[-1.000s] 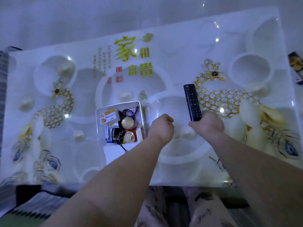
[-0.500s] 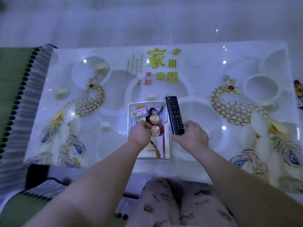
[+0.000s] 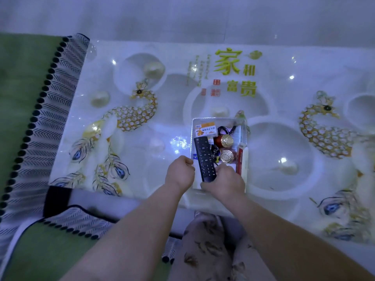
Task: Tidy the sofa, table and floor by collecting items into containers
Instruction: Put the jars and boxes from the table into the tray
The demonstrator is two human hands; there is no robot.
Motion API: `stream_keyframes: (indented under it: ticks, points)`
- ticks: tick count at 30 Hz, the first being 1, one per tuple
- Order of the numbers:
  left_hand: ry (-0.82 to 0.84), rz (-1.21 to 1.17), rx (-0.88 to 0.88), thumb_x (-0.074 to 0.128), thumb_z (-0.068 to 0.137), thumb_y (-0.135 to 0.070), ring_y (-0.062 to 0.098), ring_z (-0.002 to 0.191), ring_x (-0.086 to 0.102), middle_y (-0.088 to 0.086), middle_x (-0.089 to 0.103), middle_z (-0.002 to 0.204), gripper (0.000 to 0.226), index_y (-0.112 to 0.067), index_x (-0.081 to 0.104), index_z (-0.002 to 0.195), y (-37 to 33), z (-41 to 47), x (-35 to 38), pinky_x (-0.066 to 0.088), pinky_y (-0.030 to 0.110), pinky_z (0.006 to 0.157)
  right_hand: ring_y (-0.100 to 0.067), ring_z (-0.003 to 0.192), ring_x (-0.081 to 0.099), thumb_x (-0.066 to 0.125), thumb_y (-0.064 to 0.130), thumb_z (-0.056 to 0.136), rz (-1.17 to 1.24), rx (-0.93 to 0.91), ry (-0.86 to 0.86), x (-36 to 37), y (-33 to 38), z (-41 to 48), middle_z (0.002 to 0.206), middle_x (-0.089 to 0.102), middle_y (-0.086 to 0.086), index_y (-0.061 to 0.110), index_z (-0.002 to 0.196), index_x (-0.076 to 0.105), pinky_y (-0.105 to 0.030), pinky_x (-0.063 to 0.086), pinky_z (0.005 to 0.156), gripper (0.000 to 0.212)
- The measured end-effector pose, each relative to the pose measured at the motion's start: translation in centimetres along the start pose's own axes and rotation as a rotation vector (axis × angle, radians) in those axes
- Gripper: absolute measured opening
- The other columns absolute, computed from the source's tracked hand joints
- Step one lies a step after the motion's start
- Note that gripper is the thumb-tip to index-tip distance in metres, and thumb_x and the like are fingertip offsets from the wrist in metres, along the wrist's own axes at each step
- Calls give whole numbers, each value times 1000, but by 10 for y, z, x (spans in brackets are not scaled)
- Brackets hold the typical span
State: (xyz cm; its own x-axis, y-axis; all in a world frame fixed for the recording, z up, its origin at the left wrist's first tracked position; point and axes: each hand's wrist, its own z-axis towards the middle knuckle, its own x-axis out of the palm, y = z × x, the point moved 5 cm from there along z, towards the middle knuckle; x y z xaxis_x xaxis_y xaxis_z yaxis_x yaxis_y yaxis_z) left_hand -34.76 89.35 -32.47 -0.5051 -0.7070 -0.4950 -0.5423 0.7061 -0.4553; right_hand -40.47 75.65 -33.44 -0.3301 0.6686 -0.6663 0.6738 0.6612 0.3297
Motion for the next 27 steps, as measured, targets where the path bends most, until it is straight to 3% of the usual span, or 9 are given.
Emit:
stream_keyframes:
  ticks: [7, 9, 12, 16, 20, 23, 25, 27]
  points:
    - [24, 7, -3, 39, 87, -11, 32, 105, 63, 12, 66, 112, 30, -13, 59, 109, 17, 13, -10, 51, 43, 94, -25, 90, 65, 72, 48, 66, -14, 38, 33, 19, 15, 13, 91, 64, -1, 18, 92, 60, -28, 45, 66, 41]
    - [33, 34, -3, 38, 88, -11, 32, 105, 63, 12, 66, 114, 30, -12, 59, 111, 21, 16, -12, 51, 43, 95, -23, 93, 64, 66, 54, 74, -38, 16, 59, 21, 15, 15, 94, 67, 0, 16, 96, 63, -28, 45, 69, 44]
    - [54, 115, -17, 39, 90, -10, 30, 110, 60, 10, 63, 120, 32, -14, 57, 116, 23, 20, -14, 50, 41, 96, -25, 86, 65, 52, 56, 85, -77, 16, 35, 11, 5, 15, 84, 70, -2, 15, 82, 69, -28, 47, 70, 45]
    - [92, 297, -40, 38, 92, -6, 30, 119, 53, 11, 54, 132, 40, -9, 49, 131, 21, 23, -10, 46, 33, 97, -30, 87, 63, 37, 48, 95, -104, 75, -146, -18, -25, 11, 87, 67, -6, 16, 81, 63, -30, 41, 68, 43]
    - [125, 376, -39, 36, 94, -3, 30, 125, 48, 14, 49, 139, 42, -3, 45, 134, 11, 22, 3, 41, 31, 97, -33, 94, 60, 36, 28, 96, 1, 159, -337, -44, -59, 13, 102, 61, -11, 11, 100, 57, -38, 47, 77, 27]
    - [119, 403, -48, 36, 95, -3, 29, 123, 48, 15, 47, 140, 42, -2, 42, 136, 5, 23, 12, 40, 30, 99, -31, 112, 56, 40, 18, 94, 40, 172, -184, -39, -79, 26, 121, 58, -12, 12, 122, 53, -39, 45, 91, 31]
    - [103, 414, -65, 36, 95, -4, 26, 118, 50, 16, 47, 140, 41, -2, 42, 136, 4, 24, 15, 39, 30, 99, -31, 117, 54, 38, 16, 95, 63, 154, -74, -32, -83, 32, 125, 59, -13, 11, 125, 53, -36, 42, 95, 34]
    - [98, 411, -84, 36, 95, -3, 29, 125, 48, 16, 47, 141, 40, -6, 44, 134, 3, 26, 18, 39, 31, 101, -30, 117, 54, 39, 14, 95, 108, 155, -40, -29, -86, 36, 124, 61, -13, 9, 123, 55, -34, 41, 95, 32]
